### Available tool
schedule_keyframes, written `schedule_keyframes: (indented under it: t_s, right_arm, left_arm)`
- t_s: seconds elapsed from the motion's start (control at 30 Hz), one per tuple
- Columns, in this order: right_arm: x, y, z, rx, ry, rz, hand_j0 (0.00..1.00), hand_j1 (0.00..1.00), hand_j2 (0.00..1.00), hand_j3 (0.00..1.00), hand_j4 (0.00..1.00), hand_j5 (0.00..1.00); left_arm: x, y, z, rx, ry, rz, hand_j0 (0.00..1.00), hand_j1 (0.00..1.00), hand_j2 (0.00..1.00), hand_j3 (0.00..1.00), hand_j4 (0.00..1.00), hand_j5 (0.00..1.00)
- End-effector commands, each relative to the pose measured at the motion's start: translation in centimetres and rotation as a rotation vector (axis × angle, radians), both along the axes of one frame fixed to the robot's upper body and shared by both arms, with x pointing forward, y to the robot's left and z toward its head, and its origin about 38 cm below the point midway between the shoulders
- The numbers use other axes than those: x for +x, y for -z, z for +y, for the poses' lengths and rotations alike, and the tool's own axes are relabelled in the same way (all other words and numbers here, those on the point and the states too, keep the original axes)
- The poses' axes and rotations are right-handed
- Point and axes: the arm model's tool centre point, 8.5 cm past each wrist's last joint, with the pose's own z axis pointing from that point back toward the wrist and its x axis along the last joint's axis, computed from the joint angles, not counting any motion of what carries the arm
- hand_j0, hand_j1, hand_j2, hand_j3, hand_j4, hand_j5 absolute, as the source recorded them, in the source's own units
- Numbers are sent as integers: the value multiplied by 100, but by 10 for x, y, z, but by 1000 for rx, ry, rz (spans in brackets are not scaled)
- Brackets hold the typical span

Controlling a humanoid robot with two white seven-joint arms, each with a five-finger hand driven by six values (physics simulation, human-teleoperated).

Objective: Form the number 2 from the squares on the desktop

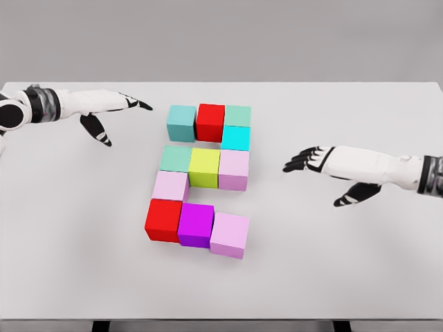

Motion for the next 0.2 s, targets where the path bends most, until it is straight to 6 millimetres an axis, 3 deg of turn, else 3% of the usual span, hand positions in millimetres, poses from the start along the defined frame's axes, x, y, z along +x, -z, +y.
schedule_keyframes:
  t_s: [0.0, 0.17]
  right_arm:
    - [2, -2, -3, 14, 12, 4, 100, 100, 100, 100, 100, 100]
    - [2, -2, -2, 15, 11, 4, 100, 100, 100, 100, 100, 100]
  left_arm:
    - [0, -1, 0, -6, -3, 0, 100, 100, 100, 100, 100, 100]
    - [0, -1, 1, -6, -4, -1, 100, 100, 100, 100, 100, 100]
